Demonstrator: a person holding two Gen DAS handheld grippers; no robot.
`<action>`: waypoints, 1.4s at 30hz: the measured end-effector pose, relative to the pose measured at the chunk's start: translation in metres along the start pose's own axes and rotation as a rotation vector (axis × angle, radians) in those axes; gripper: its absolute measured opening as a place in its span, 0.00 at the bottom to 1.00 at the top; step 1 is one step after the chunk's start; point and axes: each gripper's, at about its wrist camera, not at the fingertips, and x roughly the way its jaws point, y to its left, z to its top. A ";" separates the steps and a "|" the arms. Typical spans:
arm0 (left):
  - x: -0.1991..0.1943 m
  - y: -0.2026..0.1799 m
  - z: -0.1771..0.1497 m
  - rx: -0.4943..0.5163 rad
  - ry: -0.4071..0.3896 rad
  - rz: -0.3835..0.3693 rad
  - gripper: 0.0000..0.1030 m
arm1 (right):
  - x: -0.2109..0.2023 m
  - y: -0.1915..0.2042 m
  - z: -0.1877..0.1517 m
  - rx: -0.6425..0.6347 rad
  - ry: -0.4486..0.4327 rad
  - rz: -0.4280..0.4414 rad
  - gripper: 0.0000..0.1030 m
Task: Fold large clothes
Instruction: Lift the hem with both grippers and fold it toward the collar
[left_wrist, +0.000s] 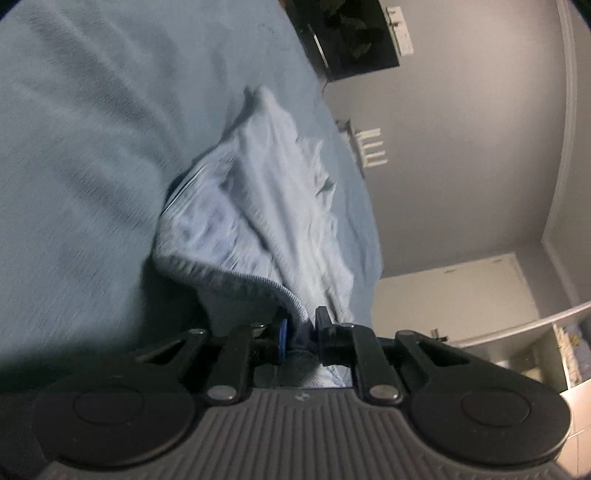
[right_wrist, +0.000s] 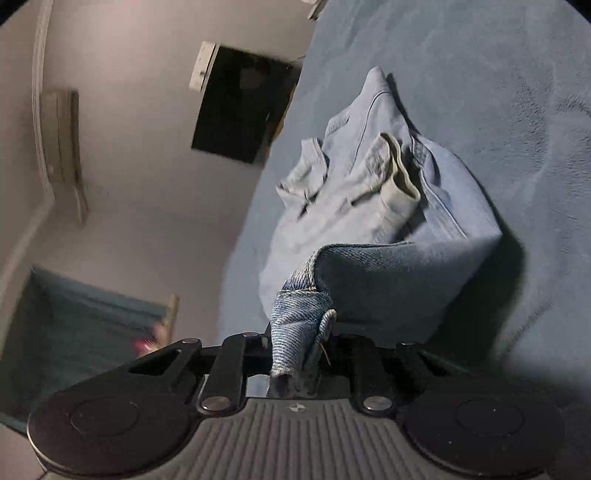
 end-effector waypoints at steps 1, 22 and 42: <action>0.005 -0.003 0.004 -0.004 -0.009 -0.009 0.09 | 0.002 -0.001 0.004 0.012 -0.002 0.008 0.20; 0.118 -0.051 0.139 0.036 -0.100 0.026 0.09 | 0.112 0.040 0.132 0.067 -0.155 0.023 0.20; 0.176 -0.050 0.193 0.261 -0.247 0.265 0.50 | 0.208 0.021 0.205 -0.353 -0.255 -0.378 0.57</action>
